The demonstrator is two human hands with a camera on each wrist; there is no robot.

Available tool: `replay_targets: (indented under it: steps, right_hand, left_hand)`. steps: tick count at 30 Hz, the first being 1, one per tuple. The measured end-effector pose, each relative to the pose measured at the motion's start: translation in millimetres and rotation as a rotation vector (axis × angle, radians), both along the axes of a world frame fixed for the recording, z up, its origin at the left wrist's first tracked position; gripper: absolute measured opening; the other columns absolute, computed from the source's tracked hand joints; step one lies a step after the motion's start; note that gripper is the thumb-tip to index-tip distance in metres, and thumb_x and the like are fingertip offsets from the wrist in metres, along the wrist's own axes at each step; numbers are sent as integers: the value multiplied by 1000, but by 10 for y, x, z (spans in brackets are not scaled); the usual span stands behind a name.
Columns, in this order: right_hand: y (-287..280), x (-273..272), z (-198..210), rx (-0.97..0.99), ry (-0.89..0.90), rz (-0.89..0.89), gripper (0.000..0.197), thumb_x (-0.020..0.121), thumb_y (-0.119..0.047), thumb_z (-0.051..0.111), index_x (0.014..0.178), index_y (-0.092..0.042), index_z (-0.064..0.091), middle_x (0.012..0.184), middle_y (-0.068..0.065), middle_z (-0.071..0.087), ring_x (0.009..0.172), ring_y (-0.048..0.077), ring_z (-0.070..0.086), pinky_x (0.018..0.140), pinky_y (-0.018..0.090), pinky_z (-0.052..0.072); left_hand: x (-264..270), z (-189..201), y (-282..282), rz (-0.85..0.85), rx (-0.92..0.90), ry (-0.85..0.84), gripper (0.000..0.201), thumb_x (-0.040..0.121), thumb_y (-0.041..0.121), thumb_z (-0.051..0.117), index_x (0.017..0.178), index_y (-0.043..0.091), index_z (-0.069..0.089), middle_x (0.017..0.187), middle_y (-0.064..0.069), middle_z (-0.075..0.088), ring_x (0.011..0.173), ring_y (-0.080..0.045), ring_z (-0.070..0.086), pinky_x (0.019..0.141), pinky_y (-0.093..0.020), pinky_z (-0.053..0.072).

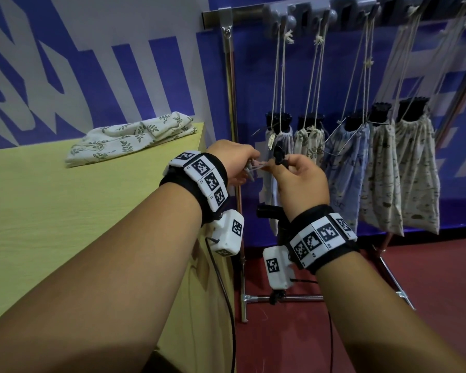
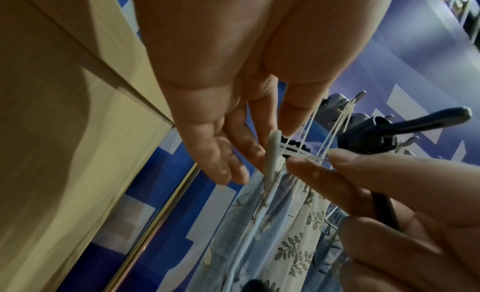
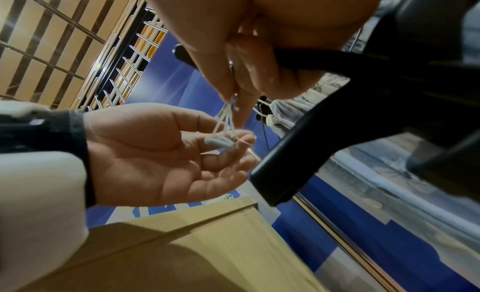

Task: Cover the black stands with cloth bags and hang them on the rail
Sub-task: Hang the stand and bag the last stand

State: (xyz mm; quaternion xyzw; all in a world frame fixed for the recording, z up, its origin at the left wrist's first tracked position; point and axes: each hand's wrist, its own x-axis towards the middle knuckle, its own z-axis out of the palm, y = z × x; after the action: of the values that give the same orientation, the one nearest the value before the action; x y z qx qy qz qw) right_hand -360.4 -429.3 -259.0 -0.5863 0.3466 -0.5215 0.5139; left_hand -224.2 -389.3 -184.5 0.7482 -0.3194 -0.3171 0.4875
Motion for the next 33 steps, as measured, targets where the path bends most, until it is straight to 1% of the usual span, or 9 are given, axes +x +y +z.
replay_targets:
  steps: [4,7,9,16,19,22,26,30,33]
  right_hand:
    - [-34,0,4,1,-21,16,7,93,-16,82,94,-19,76,63,-17,67,54,-2,55,60,22,45]
    - [-58,11,-20,-42,66,5,10,92,-20,82,88,-27,76,64,-20,65,65,5,59,70,34,56]
    - [-61,4,-37,-50,107,17,10,91,-23,82,86,-29,76,67,-20,67,73,12,64,78,42,62]
    - [-63,-8,-43,-82,140,44,4,92,-26,82,96,-26,82,69,-16,70,67,8,61,71,34,55]
    - [-69,-45,13,-164,209,7,9,95,-24,78,102,-21,82,94,-7,76,87,11,70,86,38,60]
    - [-93,-139,39,-324,351,-88,28,95,-29,70,121,-22,76,122,-6,69,122,17,59,105,34,48]
    - [-119,-195,-36,-89,312,-76,75,90,-20,61,161,-25,38,158,-2,44,141,22,48,117,40,44]
    - [-122,-144,-133,220,194,42,97,83,-12,65,167,-20,19,129,0,58,95,14,64,73,25,57]
    - [-98,-29,-236,347,203,115,119,65,-28,77,167,-16,17,130,-2,56,115,22,61,100,41,53]
  left_hand:
    - [-80,132,52,-91,-96,-287,42,90,58,62,107,23,80,100,5,79,93,-11,69,86,-33,52]
    - [-190,212,134,-187,-99,-346,55,85,78,59,109,32,78,105,15,75,101,-3,67,87,-24,52]
    - [-215,208,154,-261,-94,-390,43,85,70,68,105,33,78,101,14,76,96,-2,69,76,-18,54]
    - [-118,157,141,-285,-101,-461,19,82,30,85,99,26,79,86,2,77,80,-14,75,74,-31,63]
    - [-133,180,147,-229,-173,-420,13,83,23,83,95,22,79,80,-2,78,67,-15,73,67,-29,62]
    - [-127,203,137,-159,-247,-330,8,84,17,82,92,17,79,77,-4,77,61,-10,68,63,-26,60]
    - [-101,253,107,-55,-350,-145,14,81,14,82,69,20,80,70,-7,73,65,-17,67,75,-44,65]
    - [-95,348,89,28,-453,43,5,85,7,78,82,8,75,66,-5,69,64,-14,65,70,-34,62]
    - [-91,383,96,51,-494,148,6,88,7,76,87,3,72,63,-2,65,62,-12,64,64,-28,59]
